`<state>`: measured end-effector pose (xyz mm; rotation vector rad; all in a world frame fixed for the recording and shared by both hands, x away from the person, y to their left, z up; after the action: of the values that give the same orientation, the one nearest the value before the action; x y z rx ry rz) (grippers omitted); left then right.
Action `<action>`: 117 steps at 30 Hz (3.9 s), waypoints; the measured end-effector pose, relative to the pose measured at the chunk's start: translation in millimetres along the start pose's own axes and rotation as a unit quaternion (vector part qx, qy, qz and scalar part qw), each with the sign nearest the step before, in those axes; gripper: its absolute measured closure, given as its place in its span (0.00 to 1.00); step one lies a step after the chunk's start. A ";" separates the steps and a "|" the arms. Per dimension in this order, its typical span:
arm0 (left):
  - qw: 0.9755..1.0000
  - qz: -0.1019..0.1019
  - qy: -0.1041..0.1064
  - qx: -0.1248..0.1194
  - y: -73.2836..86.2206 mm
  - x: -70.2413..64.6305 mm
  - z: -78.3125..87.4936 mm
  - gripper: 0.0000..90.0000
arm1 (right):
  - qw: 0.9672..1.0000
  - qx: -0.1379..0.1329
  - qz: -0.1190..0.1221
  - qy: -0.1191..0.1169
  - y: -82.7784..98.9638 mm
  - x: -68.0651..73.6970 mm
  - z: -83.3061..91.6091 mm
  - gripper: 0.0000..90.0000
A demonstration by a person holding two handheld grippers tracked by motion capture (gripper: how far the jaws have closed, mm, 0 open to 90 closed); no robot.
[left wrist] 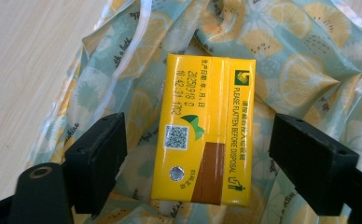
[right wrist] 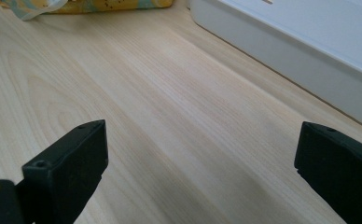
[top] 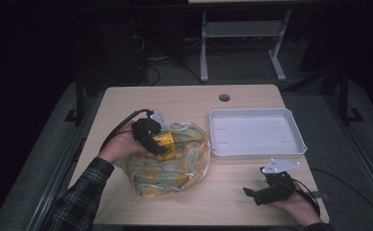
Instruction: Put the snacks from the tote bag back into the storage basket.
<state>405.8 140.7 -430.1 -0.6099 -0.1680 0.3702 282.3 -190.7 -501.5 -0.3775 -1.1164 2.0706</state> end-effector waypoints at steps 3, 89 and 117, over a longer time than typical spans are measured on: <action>1.000 -0.004 -0.001 0.013 2.1 0.6 -3.7 0.26 | 1.000 0.001 0.001 0.000 0.3 -0.5 0.1 0.03; 0.999 0.006 0.034 0.018 -51.2 -5.1 27.3 0.56 | 1.000 0.008 -0.003 0.006 5.2 0.0 -1.5 0.07; 0.998 -0.028 0.050 0.009 -113.0 -24.0 4.9 0.56 | 1.000 0.007 0.002 -0.001 5.0 2.3 -2.3 0.07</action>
<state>415.1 48.4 -361.0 -0.6038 -0.0860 0.2863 279.7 -189.3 -506.7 -0.3712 -1.1026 2.0813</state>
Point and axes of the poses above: each handheld gripper's, and its own axes: z roughly backward along the jaws, y roughly out of its underside, x roughly to its left, the point moved 7 cm from there along -z, roughly forward along the jaws, and after that the axes turned 9 degrees about -x, right-handed, at the moved point
